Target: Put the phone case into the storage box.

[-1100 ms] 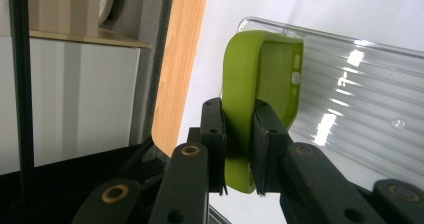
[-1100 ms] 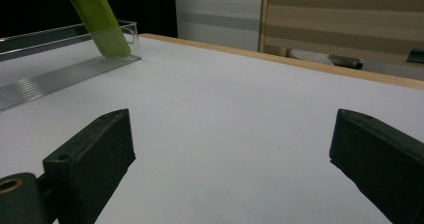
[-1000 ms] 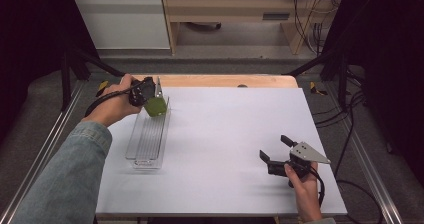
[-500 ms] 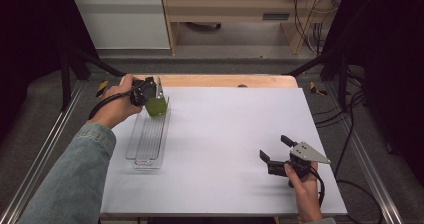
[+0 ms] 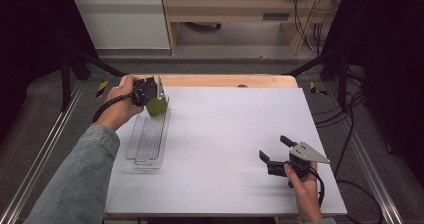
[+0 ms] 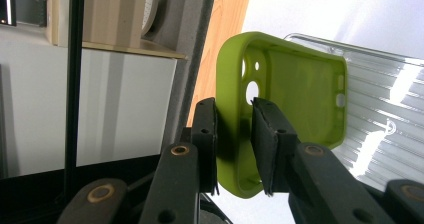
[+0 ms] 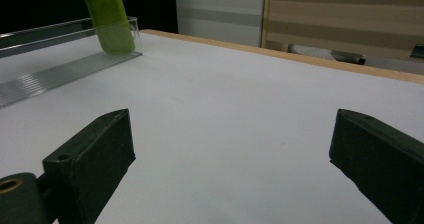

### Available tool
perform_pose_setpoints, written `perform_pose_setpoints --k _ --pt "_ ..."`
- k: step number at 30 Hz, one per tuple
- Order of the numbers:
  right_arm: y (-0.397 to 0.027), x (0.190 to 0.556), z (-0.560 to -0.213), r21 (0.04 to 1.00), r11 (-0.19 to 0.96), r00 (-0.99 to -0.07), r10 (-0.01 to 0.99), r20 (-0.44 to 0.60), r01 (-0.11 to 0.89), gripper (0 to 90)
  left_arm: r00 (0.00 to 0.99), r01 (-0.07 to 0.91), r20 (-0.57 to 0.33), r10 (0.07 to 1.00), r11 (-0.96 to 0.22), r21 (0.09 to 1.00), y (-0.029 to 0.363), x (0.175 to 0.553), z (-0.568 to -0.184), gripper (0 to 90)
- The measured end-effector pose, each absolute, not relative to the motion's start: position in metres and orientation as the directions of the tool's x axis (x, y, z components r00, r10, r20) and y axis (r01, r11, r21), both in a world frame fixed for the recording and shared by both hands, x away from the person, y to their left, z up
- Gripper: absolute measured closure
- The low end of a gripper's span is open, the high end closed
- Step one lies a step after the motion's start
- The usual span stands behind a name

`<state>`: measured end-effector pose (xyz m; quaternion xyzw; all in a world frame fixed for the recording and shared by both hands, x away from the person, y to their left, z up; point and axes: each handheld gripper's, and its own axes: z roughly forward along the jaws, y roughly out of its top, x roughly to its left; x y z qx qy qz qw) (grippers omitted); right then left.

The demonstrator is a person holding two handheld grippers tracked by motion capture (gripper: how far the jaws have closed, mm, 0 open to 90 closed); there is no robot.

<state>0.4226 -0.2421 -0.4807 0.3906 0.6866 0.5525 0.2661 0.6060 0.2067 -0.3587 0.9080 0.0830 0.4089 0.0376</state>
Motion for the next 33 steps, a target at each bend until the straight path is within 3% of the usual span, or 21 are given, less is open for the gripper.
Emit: perform_pose_setpoints --k 19,23,24,27,33 --pt "-0.2416 0.4231 -0.4811 0.965 0.082 -0.556 0.828 0.073 0.25 4.4 0.626 0.14 0.748 0.22 -0.975 0.17 0.2059 0.6141 -0.3605 70.5" --pt "-0.2416 0.4228 -0.481 0.965 0.081 -0.556 0.828 0.074 0.25 4.4 0.584 0.192 0.757 0.294 -0.956 0.224 0.2062 0.6162 -0.3593 37.9" --pt "-0.2416 0.4228 -0.481 0.965 0.081 -0.556 0.828 0.074 0.25 4.4 0.569 0.205 0.758 0.318 -0.948 0.243 0.2065 0.6163 -0.3591 37.9" --pt "-0.2419 0.4227 -0.4808 0.966 0.082 -0.555 0.829 0.072 0.247 4.4 0.548 0.228 0.751 0.367 -0.93 0.288 0.208 0.616 -0.3582 26.0" --pt "-0.2419 0.4226 -0.4806 0.966 0.08 -0.554 0.829 0.072 0.246 4.4 0.523 0.268 0.696 0.492 -0.87 0.414 0.2119 0.6137 -0.3544 20.5"
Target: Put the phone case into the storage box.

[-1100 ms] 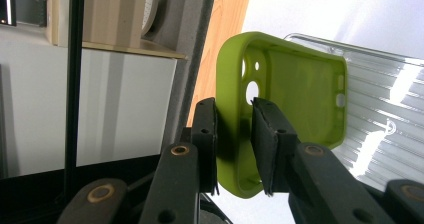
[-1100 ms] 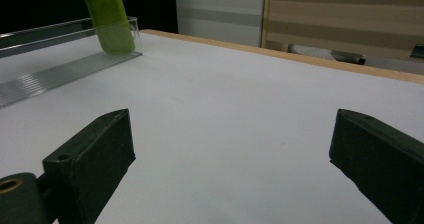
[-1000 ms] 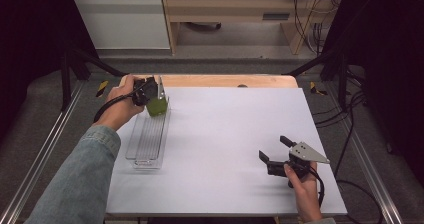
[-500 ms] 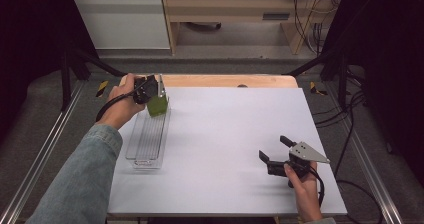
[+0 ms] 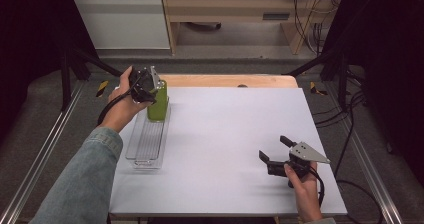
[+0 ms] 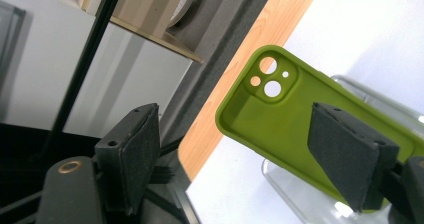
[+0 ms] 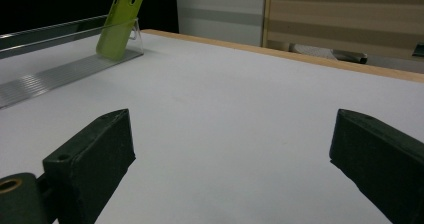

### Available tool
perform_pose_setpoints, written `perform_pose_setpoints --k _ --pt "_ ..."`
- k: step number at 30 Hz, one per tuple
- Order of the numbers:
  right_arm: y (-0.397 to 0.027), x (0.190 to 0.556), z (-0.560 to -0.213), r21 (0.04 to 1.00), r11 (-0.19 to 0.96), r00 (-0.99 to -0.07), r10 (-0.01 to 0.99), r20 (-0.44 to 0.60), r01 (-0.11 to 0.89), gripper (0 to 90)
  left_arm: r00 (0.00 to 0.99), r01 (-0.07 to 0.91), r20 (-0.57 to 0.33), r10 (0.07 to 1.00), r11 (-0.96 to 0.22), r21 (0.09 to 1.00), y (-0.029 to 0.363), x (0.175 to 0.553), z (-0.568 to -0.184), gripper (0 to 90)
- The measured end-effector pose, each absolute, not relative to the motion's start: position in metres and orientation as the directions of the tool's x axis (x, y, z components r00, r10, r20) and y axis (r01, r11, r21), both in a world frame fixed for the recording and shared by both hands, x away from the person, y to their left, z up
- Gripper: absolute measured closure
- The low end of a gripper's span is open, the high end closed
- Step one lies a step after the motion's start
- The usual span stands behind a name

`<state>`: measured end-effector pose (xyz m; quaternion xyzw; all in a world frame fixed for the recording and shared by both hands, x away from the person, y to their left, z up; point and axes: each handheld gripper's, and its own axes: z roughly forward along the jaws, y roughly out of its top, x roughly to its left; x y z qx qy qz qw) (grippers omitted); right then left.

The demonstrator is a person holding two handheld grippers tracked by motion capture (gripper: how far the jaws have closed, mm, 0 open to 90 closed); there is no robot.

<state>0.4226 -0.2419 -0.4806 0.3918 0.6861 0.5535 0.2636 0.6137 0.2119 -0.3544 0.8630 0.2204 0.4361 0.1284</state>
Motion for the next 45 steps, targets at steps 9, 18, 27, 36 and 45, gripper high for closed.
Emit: perform_pose_setpoints --k 9,18,27,36,45 --pt "-0.242 0.422 -0.48 0.967 0.075 -0.554 0.829 0.077 0.245 4.4 0.518 0.278 0.676 0.524 -0.851 0.447 0.213 0.61 -0.352 18.9" --pt "-0.243 0.422 -0.48 0.967 0.074 -0.552 0.83 0.076 0.245 4.4 0.52 0.282 0.672 0.527 -0.849 0.447 0.211 0.608 -0.354 17.4" --pt "-0.243 0.422 -0.48 0.967 0.075 -0.55 0.832 0.074 0.242 4.3 0.516 0.311 0.639 0.571 -0.819 0.482 0.211 0.607 -0.359 13.5" --pt "-0.243 0.422 -0.48 0.968 0.075 -0.549 0.833 0.072 0.241 4.2 0.53 0.34 0.582 0.617 -0.783 0.52 0.21 0.605 -0.362 10.0" --pt "-0.243 0.422 -0.48 0.967 0.076 -0.548 0.833 0.072 0.243 4.2 0.523 0.38 0.479 0.706 -0.695 0.61 0.214 0.604 -0.364 9.2"
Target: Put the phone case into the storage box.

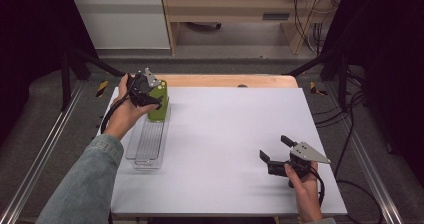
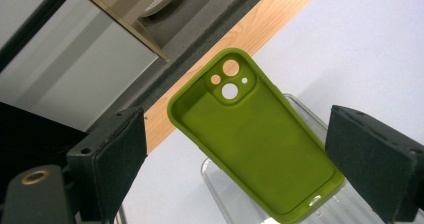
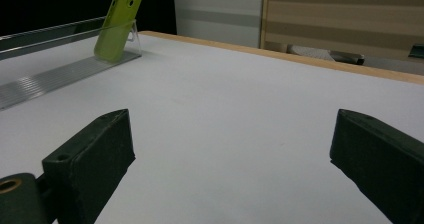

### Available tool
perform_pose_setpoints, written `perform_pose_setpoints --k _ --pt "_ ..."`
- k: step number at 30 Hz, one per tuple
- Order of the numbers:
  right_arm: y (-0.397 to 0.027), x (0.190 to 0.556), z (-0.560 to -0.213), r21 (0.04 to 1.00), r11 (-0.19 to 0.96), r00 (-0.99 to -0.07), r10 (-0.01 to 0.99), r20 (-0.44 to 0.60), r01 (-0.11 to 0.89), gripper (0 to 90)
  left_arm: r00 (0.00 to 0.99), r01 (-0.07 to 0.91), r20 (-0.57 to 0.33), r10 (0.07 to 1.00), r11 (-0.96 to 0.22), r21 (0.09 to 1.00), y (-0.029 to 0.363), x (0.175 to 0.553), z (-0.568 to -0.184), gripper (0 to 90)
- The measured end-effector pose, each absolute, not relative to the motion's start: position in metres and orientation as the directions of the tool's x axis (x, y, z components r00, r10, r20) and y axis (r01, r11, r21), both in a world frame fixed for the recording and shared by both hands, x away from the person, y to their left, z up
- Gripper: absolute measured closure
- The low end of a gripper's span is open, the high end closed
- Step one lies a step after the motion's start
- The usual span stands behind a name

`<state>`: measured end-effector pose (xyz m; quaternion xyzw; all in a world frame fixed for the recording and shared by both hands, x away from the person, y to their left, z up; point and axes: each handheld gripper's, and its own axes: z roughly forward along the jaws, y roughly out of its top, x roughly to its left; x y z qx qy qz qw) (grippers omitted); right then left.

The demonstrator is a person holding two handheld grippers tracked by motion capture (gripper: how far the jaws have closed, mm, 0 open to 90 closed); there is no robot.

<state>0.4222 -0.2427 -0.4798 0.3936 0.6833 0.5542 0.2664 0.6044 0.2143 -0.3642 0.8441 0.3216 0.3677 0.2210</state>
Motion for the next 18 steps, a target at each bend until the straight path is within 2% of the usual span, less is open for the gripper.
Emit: perform_pose_setpoints --k 6,9,18 --pt "-0.2427 0.4221 -0.4797 0.967 0.076 -0.548 0.833 0.072 0.243 4.2 0.524 0.391 0.437 0.731 -0.662 0.639 0.2139 0.6029 -0.3657 9.2" --pt "-0.2428 0.4221 -0.4797 0.967 0.075 -0.548 0.833 0.073 0.243 4.2 0.528 0.386 0.454 0.718 -0.679 0.625 0.2116 0.6015 -0.3668 9.1" --pt "-0.2427 0.422 -0.4797 0.967 0.076 -0.547 0.834 0.072 0.243 4.1 0.536 0.378 0.421 0.732 -0.653 0.656 0.2062 0.596 -0.3668 8.9"
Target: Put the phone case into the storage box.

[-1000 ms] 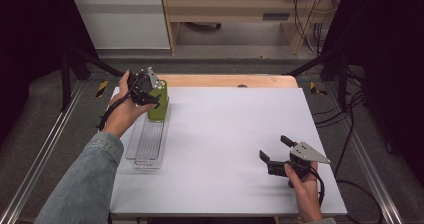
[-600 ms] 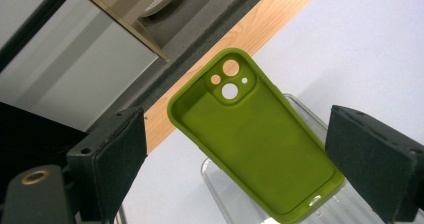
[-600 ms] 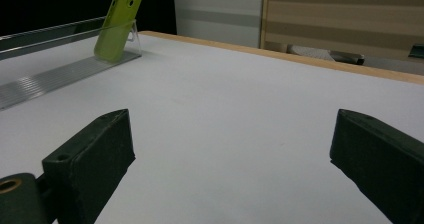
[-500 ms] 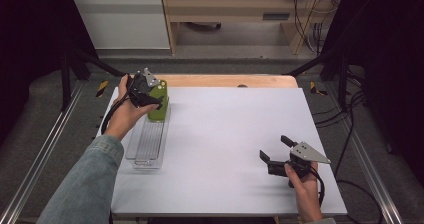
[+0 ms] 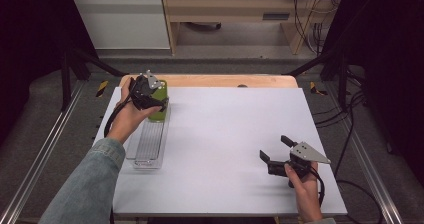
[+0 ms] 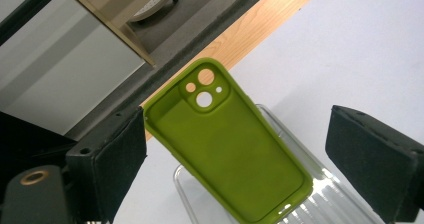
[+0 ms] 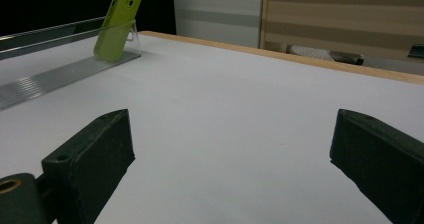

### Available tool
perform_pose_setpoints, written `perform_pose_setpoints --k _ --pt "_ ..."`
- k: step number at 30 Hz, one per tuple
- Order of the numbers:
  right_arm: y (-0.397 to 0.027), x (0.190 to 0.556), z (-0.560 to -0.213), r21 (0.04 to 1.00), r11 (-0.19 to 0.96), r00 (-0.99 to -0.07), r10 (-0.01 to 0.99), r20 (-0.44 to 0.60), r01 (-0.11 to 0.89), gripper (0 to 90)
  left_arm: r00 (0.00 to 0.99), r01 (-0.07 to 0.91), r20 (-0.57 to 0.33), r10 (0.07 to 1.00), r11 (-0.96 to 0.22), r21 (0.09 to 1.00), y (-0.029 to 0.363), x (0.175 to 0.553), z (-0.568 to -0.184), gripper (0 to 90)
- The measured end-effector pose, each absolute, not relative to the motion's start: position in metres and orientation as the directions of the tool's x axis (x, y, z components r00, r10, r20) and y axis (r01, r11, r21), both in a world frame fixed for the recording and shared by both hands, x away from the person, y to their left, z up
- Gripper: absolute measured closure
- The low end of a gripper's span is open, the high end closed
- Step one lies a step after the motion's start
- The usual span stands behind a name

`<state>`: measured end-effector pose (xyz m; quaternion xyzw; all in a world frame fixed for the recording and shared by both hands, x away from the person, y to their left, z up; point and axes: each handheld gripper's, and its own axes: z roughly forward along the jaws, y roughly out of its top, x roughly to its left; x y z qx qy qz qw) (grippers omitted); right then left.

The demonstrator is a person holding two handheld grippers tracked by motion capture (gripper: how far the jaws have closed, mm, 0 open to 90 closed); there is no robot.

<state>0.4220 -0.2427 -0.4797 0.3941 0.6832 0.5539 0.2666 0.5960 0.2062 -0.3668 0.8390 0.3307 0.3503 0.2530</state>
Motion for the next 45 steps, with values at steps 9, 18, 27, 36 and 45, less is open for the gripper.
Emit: perform_pose_setpoints --k 9,18,27,36,45 --pt "-0.243 0.422 -0.48 0.967 0.076 -0.548 0.834 0.072 0.243 4.1 0.538 0.383 0.376 0.755 -0.616 0.688 0.202 0.592 -0.367 8.7" --pt "-0.243 0.422 -0.48 0.967 0.076 -0.548 0.834 0.072 0.243 4.1 0.55 0.374 0.379 0.744 -0.625 0.685 0.197 0.586 -0.373 8.1" --pt "-0.243 0.422 -0.48 0.967 0.077 -0.541 0.838 0.069 0.243 4.0 0.548 0.37 0.357 0.756 -0.602 0.708 0.194 0.575 -0.371 7.4" --pt "-0.243 0.422 -0.479 0.968 0.065 -0.543 0.836 0.081 0.243 3.9 0.571 0.36 0.312 0.76 -0.573 0.737 0.186 0.559 -0.372 5.8" --pt "-0.244 0.422 -0.479 0.968 0.056 -0.54 0.837 0.088 0.245 3.9 0.587 0.352 0.294 0.754 -0.565 0.746 0.178 0.551 -0.375 5.7"
